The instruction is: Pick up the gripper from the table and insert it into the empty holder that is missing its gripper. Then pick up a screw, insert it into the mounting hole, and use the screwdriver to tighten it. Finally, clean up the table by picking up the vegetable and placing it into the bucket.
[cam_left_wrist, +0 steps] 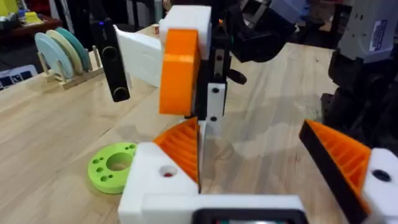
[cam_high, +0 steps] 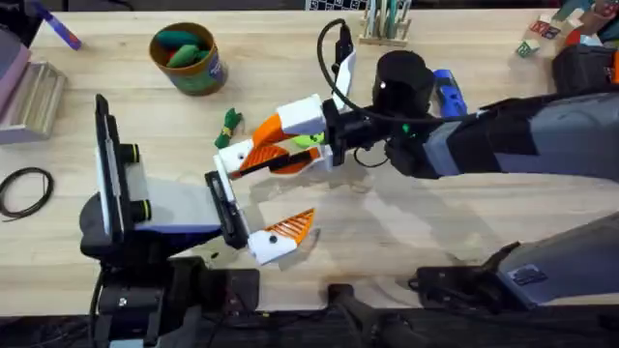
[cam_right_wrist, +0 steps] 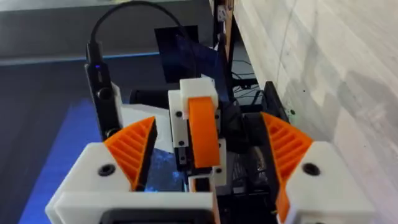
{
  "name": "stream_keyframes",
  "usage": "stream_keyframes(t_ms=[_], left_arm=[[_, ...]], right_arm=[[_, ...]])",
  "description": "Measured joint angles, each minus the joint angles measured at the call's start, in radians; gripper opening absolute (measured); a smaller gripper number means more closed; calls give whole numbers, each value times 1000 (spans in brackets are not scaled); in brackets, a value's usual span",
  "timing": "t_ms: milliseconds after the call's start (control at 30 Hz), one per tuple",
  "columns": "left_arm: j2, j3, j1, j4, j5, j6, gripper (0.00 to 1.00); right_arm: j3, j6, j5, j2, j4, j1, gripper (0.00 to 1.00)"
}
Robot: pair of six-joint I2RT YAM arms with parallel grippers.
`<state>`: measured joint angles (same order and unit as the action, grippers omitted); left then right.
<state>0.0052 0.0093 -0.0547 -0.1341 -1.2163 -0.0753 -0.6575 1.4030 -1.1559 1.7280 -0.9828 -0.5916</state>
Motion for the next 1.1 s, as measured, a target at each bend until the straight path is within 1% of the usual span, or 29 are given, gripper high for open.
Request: stream_keyframes(t_ms=[433,533,633,767,867,1000,1100], left_arm=[[0,0,0,0,0,0,985],[0,0,0,0,-1,0,985],[0,0,0,0,-1,0,986],[0,0,0,0,-1,0,986],[0,0,0,0,-3,0,986],[0,0,0,-1,-3,0,985],[0,0,0,-1,-3,0,986]], right_arm=[[0,-12,8,-3,5,5,925],[0,-49,11,-51,78,22,924],[0,-118,16,-154,253,64,924],[-7,-247,46,-289,519,151,924],[-44,-372,73,-364,761,221,925],[-161,-565,132,-411,1138,289,926],[-288,-721,217,-412,1409,308,926]])
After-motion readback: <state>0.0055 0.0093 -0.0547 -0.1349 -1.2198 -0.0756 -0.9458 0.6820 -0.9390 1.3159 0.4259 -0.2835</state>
